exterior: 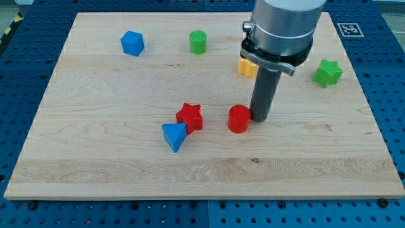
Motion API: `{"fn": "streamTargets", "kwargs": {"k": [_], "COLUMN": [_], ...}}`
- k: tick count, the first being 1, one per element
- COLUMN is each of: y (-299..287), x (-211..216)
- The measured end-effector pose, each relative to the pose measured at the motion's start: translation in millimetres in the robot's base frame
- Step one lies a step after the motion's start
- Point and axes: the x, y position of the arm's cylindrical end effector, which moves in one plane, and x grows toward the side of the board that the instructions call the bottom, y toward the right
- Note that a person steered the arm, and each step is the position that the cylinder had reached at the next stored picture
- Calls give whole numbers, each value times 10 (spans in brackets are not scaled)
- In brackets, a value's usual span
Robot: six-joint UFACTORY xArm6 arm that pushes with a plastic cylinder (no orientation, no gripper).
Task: Push the yellow heart to the bottom right side of the red circle
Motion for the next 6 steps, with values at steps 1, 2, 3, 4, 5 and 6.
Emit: {"fn": "streamTargets", "kwargs": {"k": [1, 2, 3, 4, 5, 6], "y": [50, -320, -674, -658, -92, 474], "x": [-321, -425, -694, -1238, -1571, -1440]}}
